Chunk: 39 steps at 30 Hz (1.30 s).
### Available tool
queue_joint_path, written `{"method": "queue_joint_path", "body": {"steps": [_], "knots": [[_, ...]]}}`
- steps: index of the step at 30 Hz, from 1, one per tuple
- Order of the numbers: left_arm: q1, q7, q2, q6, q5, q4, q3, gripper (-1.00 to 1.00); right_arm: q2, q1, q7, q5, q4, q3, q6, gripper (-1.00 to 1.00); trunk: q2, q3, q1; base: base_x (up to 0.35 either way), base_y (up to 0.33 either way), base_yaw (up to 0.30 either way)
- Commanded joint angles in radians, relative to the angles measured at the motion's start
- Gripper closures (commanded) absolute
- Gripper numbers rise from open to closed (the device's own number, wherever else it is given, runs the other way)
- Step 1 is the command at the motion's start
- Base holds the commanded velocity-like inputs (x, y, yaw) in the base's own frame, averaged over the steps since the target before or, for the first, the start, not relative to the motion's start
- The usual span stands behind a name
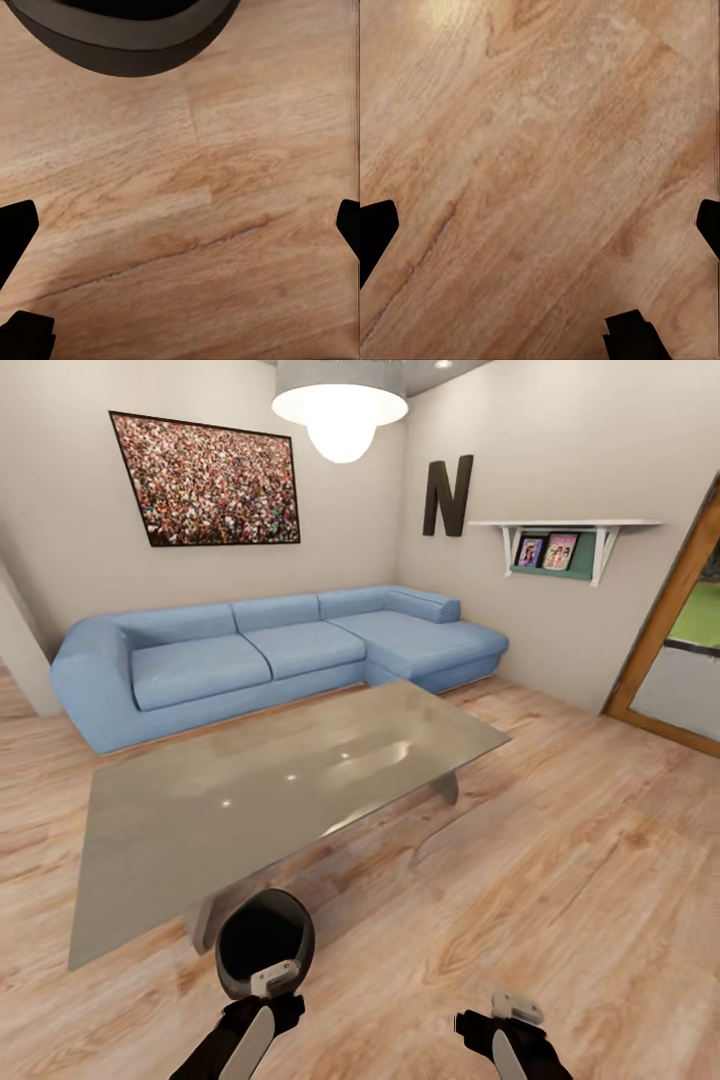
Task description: Place each of the two pumpkins and all three candles from the living room inside a cabinet in the living room (use any cabinet), then make sure every cabinet is closed, and position the cauldron so it is next to a table in the living room.
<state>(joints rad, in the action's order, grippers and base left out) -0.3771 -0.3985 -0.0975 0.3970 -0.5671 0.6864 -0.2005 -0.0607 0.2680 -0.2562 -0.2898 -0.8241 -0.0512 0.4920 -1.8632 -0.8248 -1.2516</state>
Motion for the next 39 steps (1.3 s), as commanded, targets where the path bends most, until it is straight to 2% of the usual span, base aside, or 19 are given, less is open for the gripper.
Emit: {"method": "queue_joint_path", "body": {"steps": [1, 8, 14, 29, 35, 39], "knots": [[0.000, -0.010, 0.001, 0.002, -0.011, 0.002, -0.004, -1.00, -0.001, 0.000, -0.007, -0.011, -0.001, -0.001, 0.002, -1.00, 0.000, 0.000, 0.000, 0.000, 0.000, -0.271], [0.000, -0.010, 0.001, 0.002, -0.011, 0.001, -0.004, -1.00, 0.001, 0.000, -0.006, -0.013, 0.032, -0.005, -0.006, -1.00, 0.000, 0.006, 0.000, 0.000, 0.000, -0.267], [0.000, -0.010, 0.001, 0.002, -0.011, 0.001, -0.004, -1.00, 0.001, 0.000, -0.006, -0.015, 0.066, -0.008, -0.063, -1.00, 0.000, 0.012, 0.000, 0.000, 0.000, -0.266], [0.000, -0.008, 0.001, -0.003, -0.011, -0.036, 0.000, -1.00, 0.001, 0.000, -0.017, -0.025, 0.071, -0.013, -0.075, -1.00, 0.000, 0.025, 0.000, 0.000, 0.000, -0.264], [0.000, -0.008, 0.002, -0.003, -0.011, -0.037, 0.002, -1.00, 0.001, 0.001, -0.016, -0.020, 0.108, -0.013, -0.157, -1.00, 0.000, 0.029, 0.000, 0.000, 0.000, -0.265], [0.000, -0.008, 0.002, -0.005, -0.011, -0.053, 0.004, -1.00, 0.001, 0.001, -0.017, -0.019, 0.120, -0.013, -0.167, -1.00, 0.000, 0.030, 0.000, 0.000, 0.000, -0.275]]}}
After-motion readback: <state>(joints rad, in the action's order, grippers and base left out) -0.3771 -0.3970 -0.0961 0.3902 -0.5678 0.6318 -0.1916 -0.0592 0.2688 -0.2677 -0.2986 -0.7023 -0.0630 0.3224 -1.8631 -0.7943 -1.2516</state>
